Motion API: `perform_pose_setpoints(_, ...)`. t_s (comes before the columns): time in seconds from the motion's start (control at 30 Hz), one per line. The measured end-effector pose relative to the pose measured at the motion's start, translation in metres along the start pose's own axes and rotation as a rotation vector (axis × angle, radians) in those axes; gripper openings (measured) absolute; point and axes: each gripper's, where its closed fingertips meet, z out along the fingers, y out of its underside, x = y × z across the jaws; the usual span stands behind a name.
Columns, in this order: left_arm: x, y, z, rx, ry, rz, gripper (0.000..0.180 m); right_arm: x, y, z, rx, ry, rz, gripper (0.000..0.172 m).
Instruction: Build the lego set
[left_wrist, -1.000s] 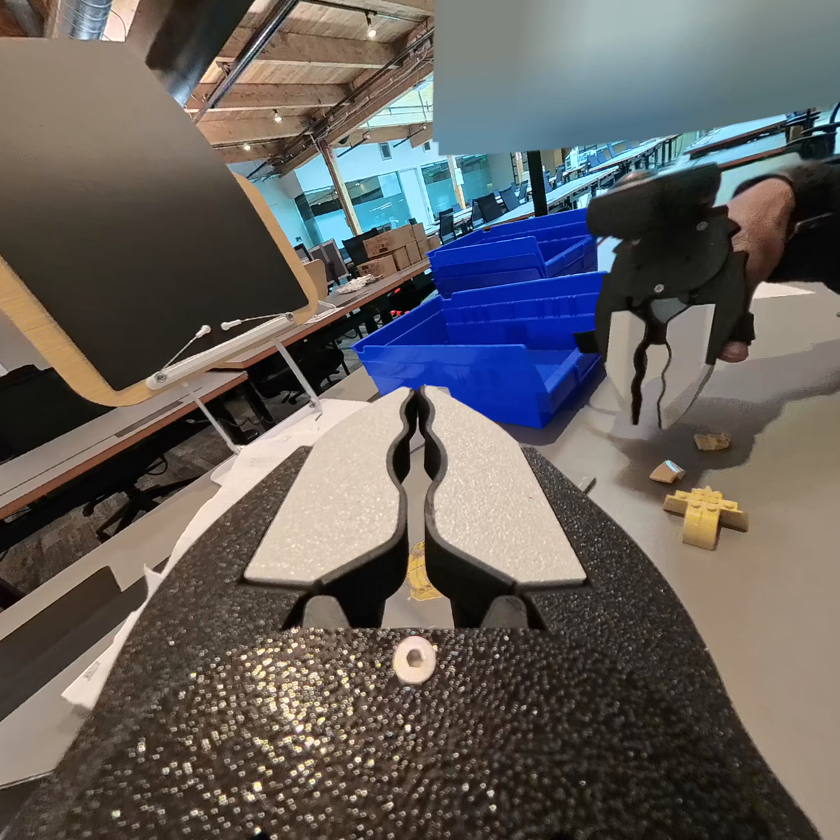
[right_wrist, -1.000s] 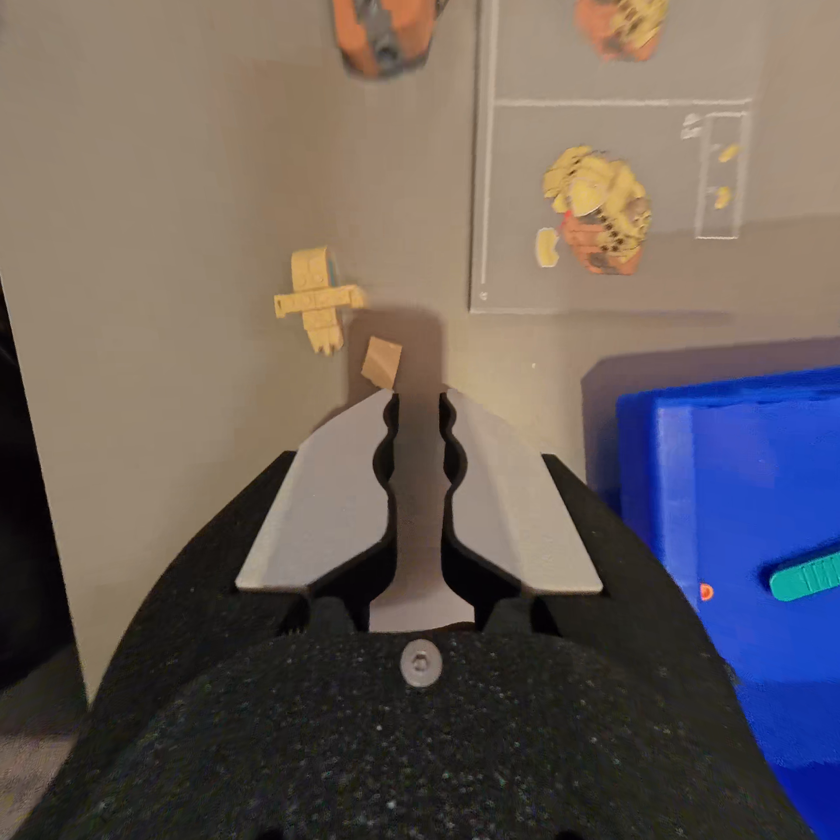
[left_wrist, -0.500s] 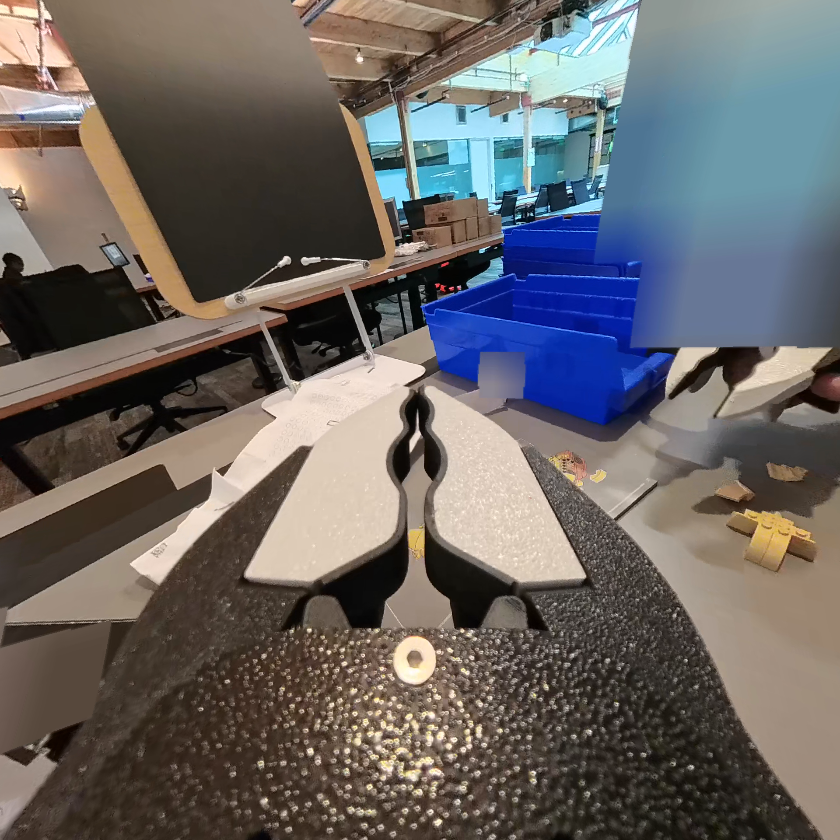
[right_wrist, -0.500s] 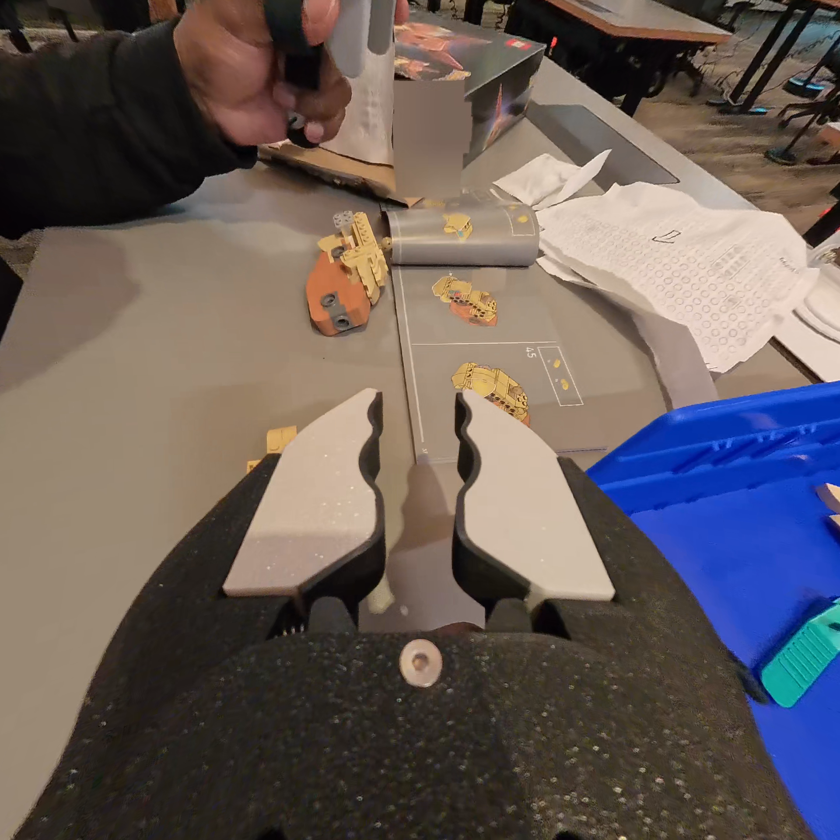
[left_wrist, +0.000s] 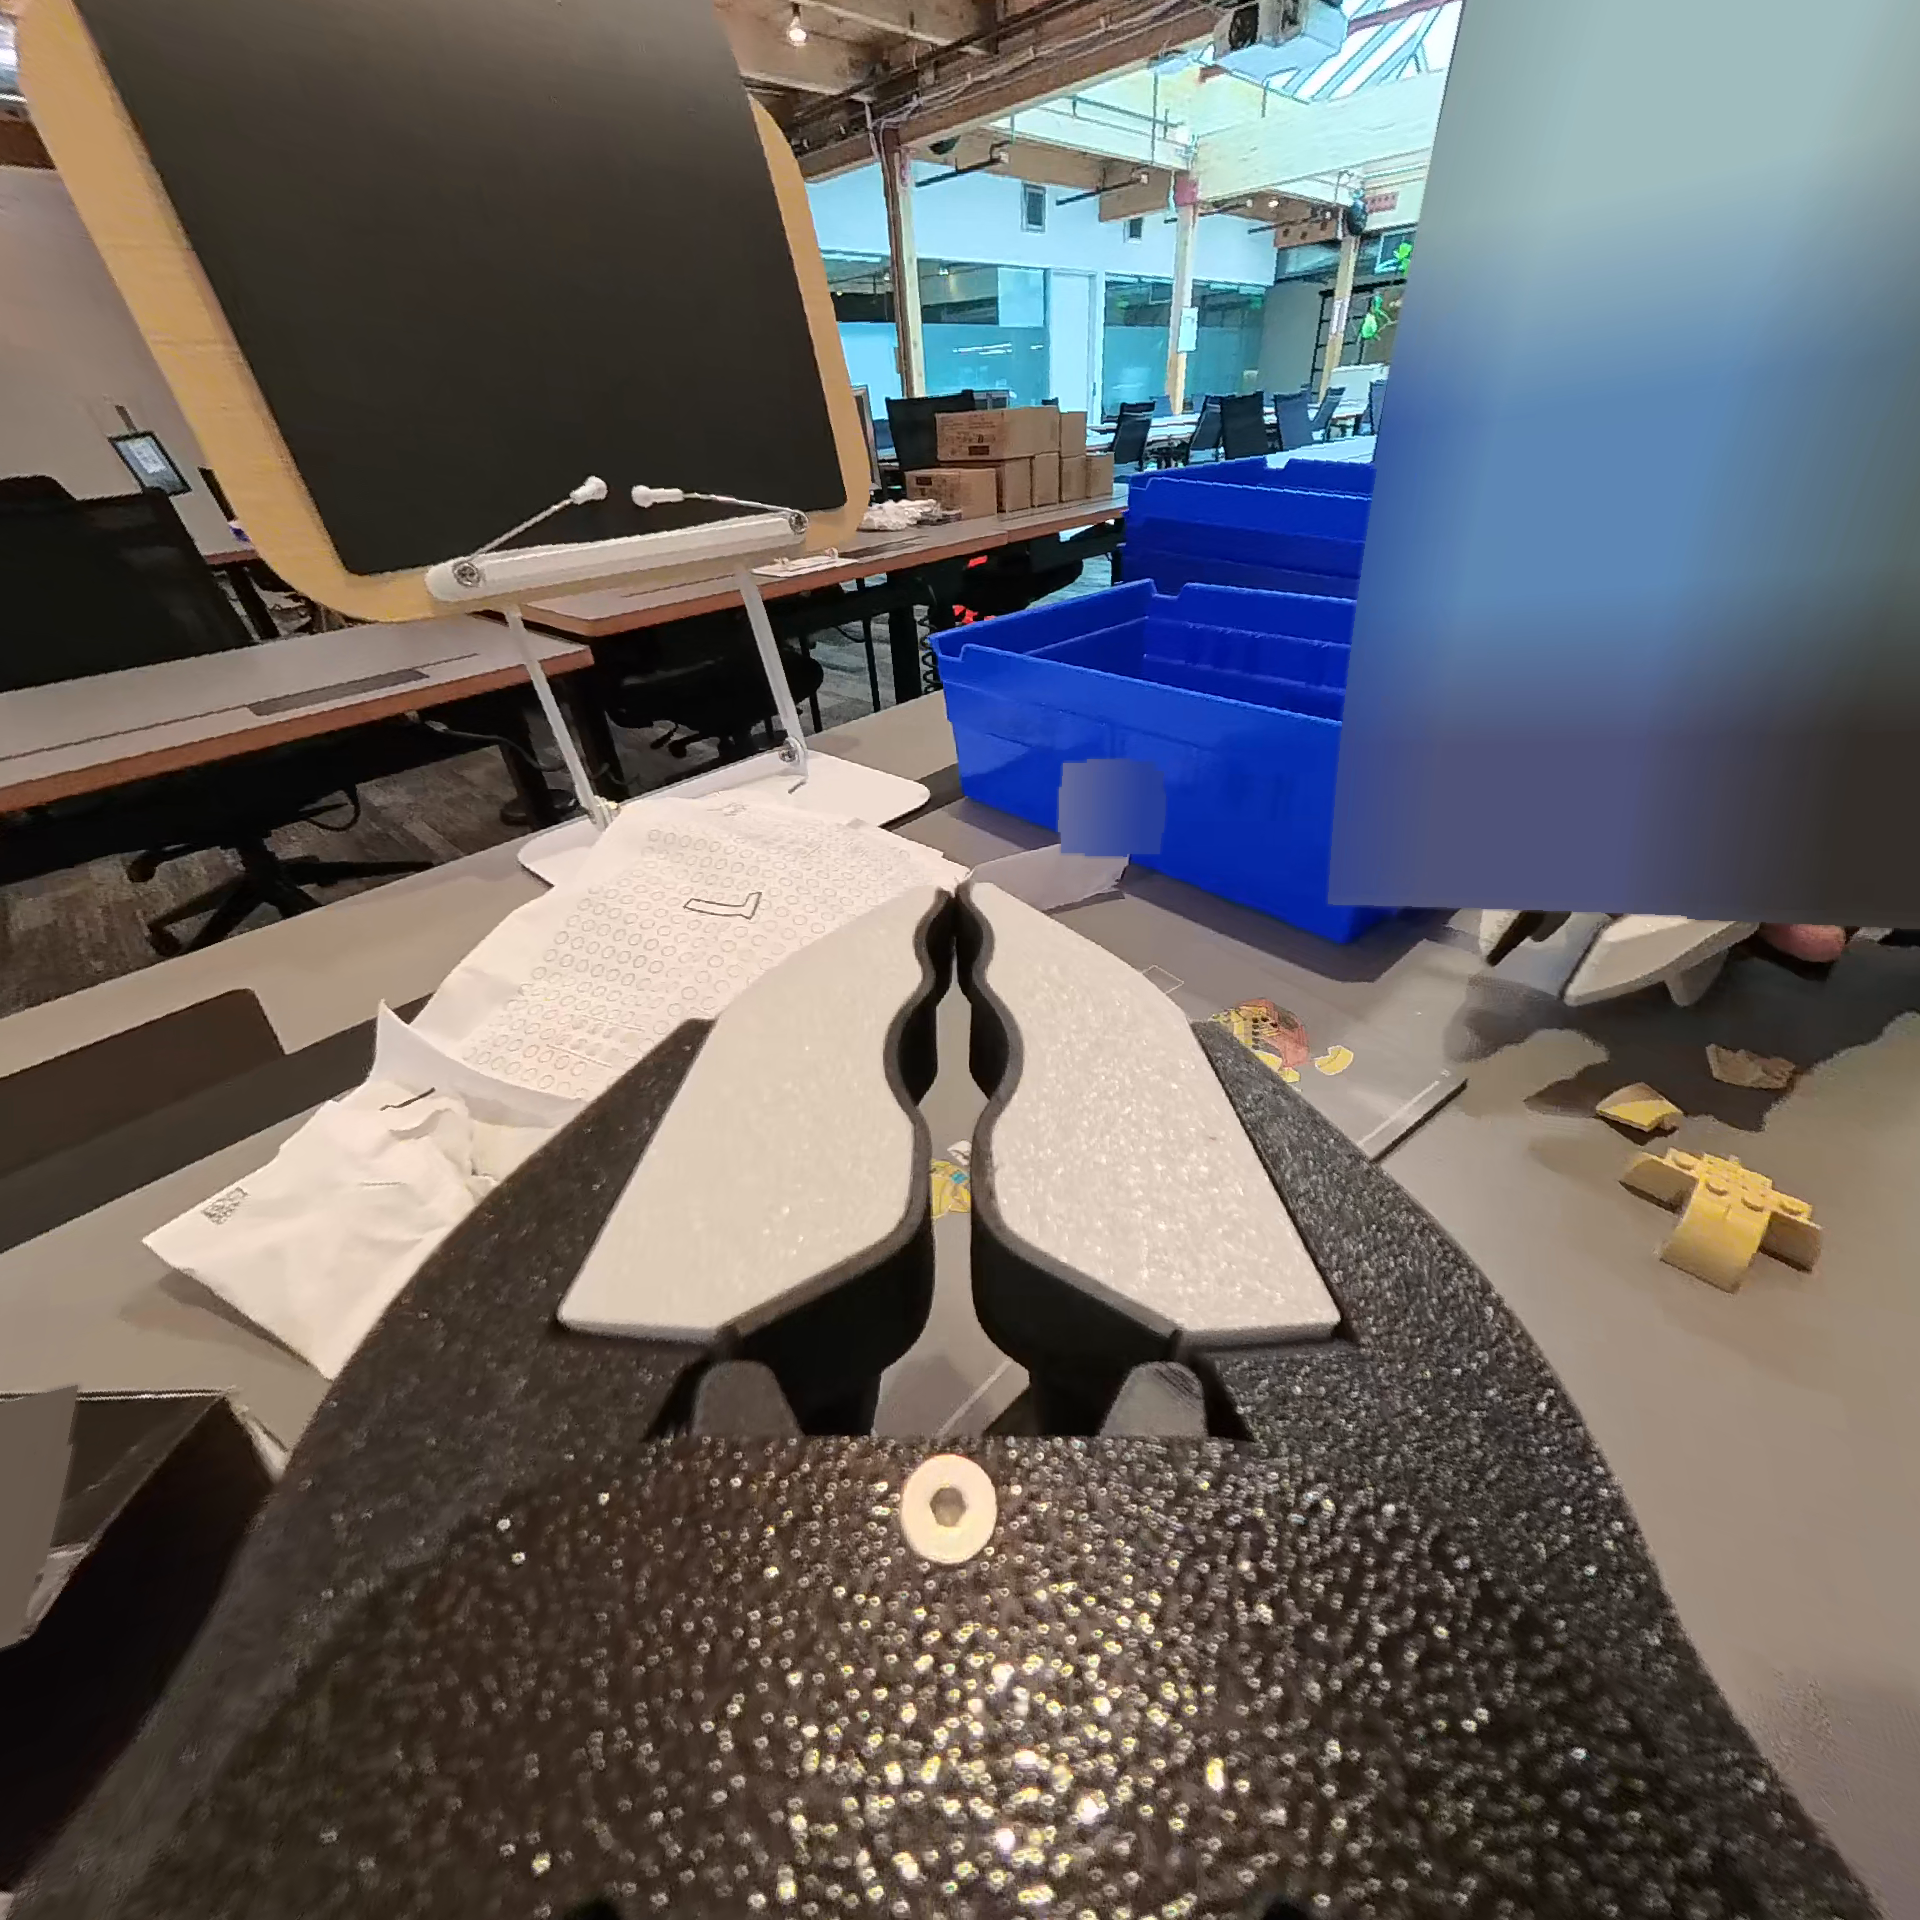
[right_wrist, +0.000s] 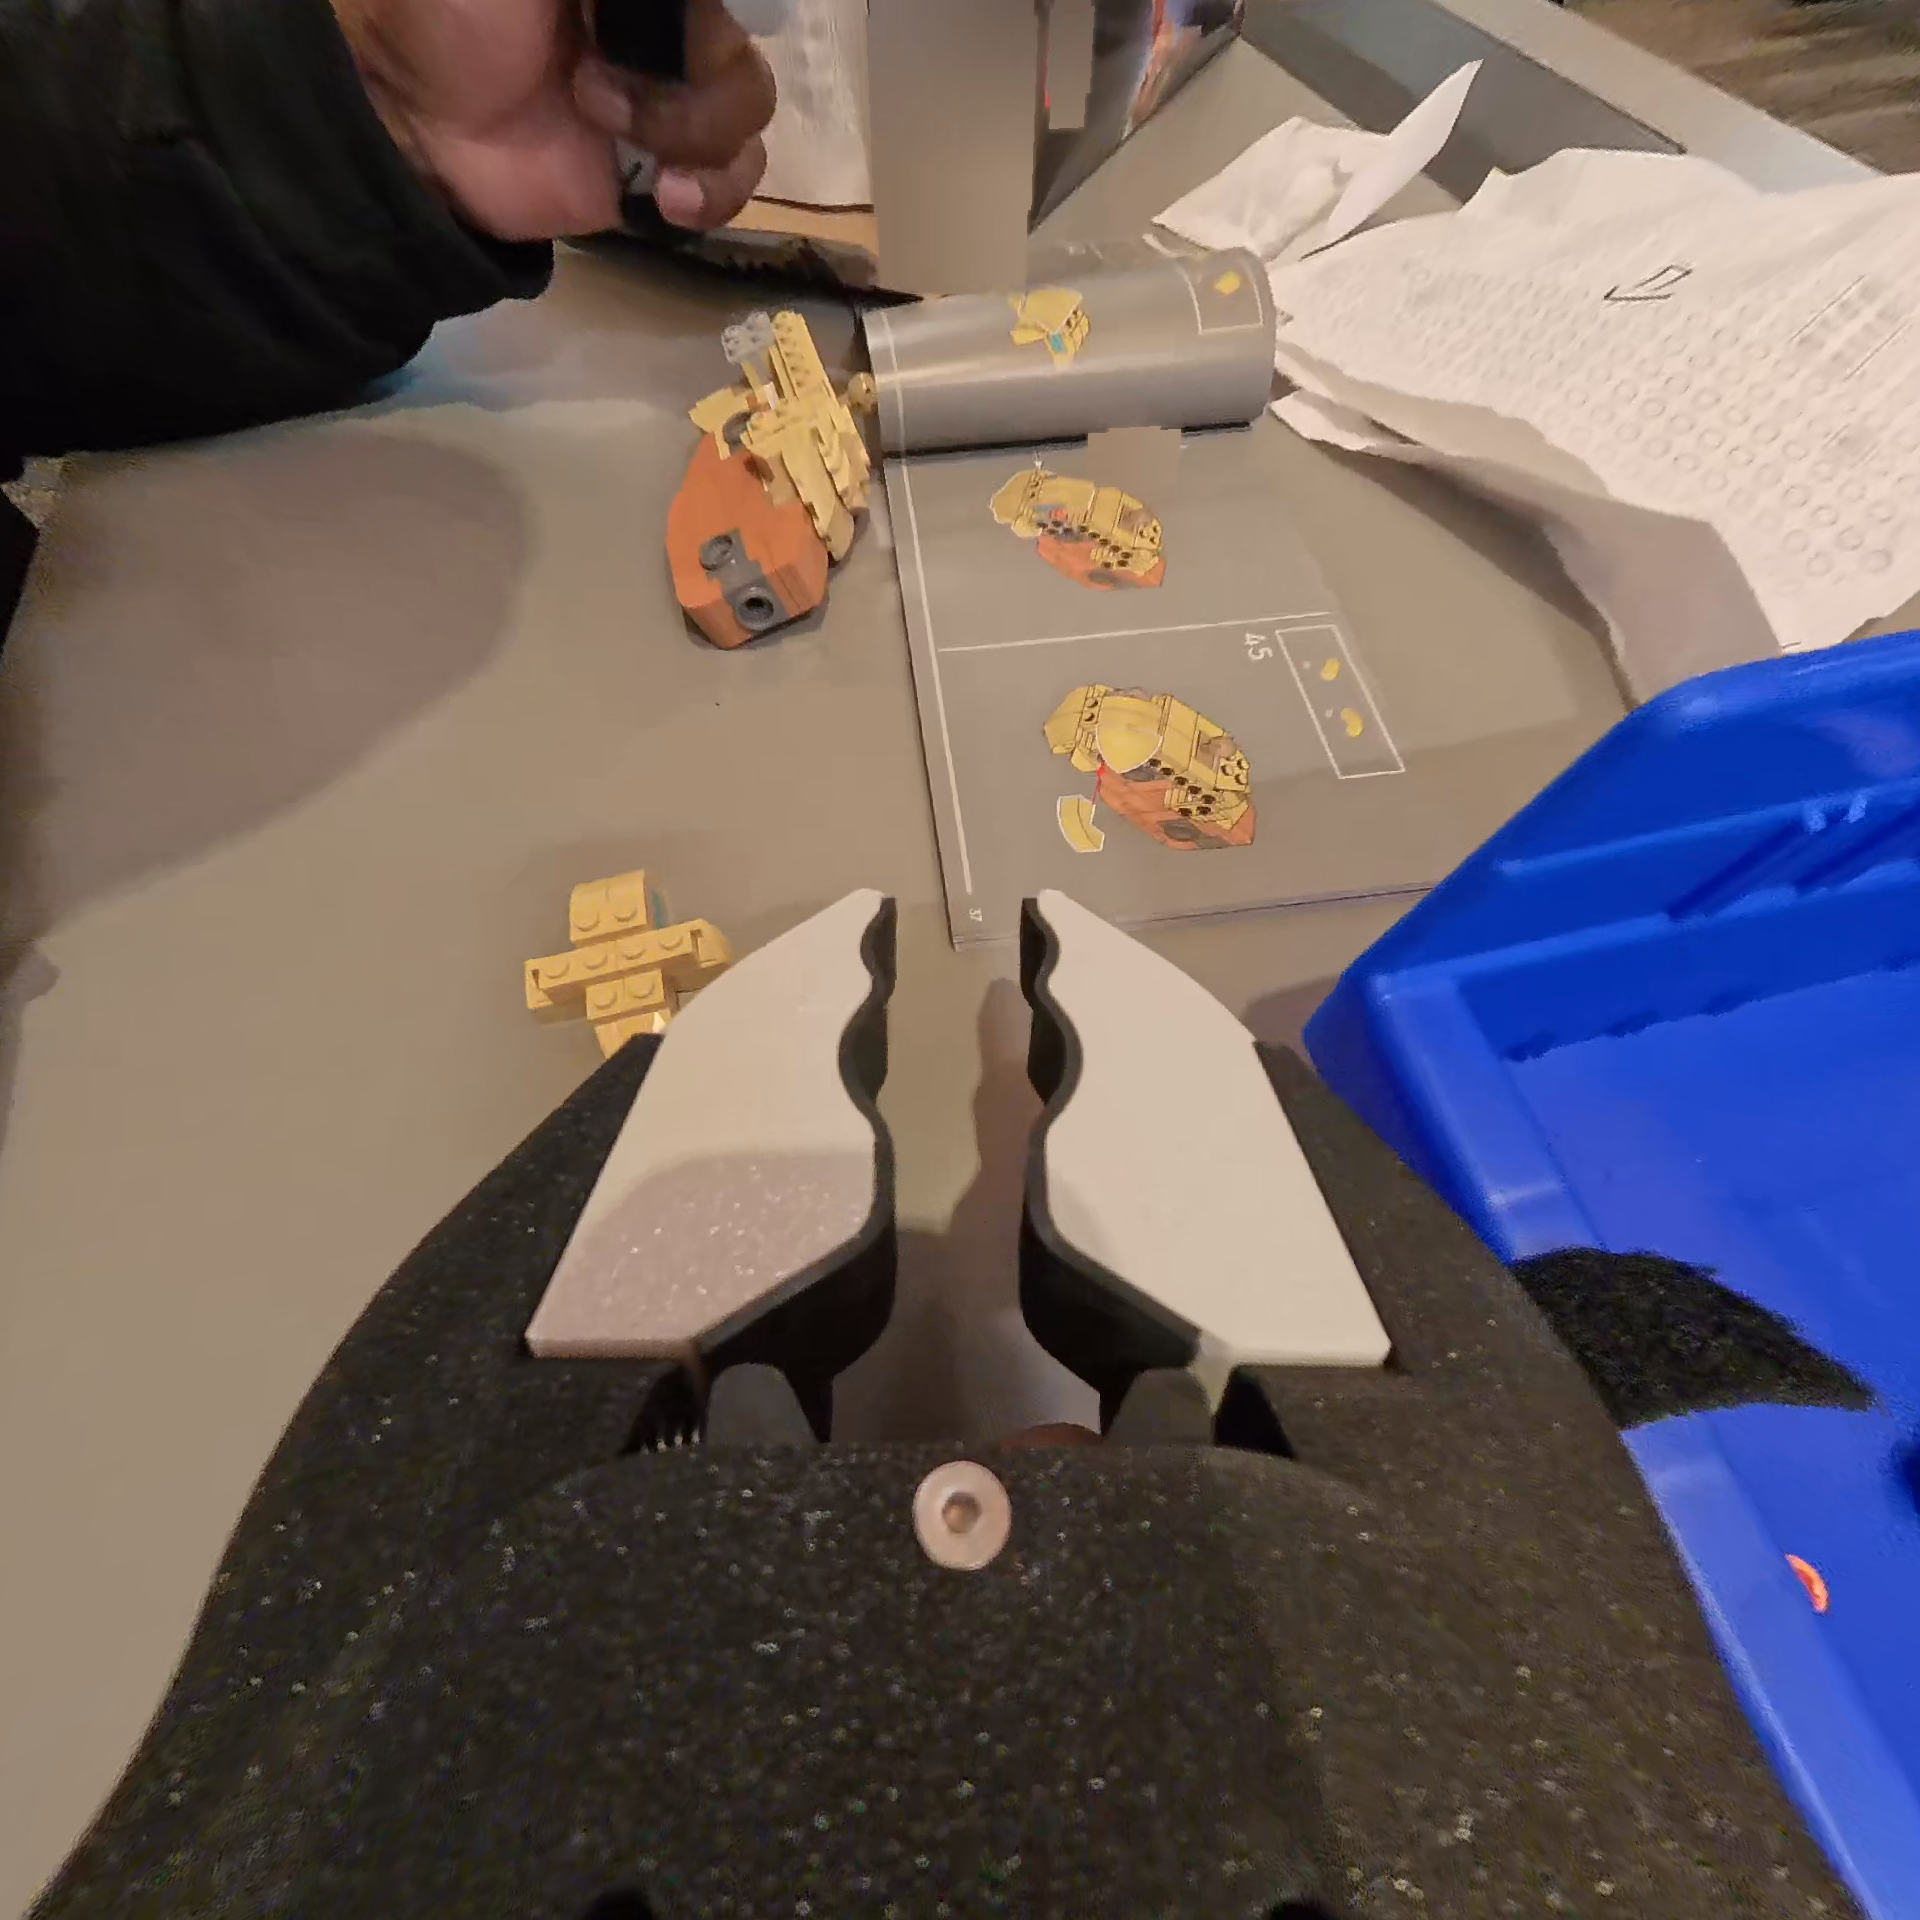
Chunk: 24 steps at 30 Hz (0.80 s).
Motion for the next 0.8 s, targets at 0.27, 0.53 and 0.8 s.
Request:
perform_pose_setpoints(0.27,-0.0032,0.0047,0.0010,-0.011,-0.007,-0.015,0.000,-0.0022,0.0044,0.0022,-0.033,0.001,-0.017,0.022)
perform_pose_setpoints(0.53,-0.0015,0.0041,0.0010,-0.014,-0.005,-0.003,0.000,-0.0037,0.0060,0.0023,-0.042,-0.014,-0.014,0.020)
perform_pose_setpoints(0.8,0.0047,0.0058,0.0030,-0.028,0.011,0.010,0.000,-0.0038,0.0025,-0.0022,-0.001,-0.087,0.058,0.015)
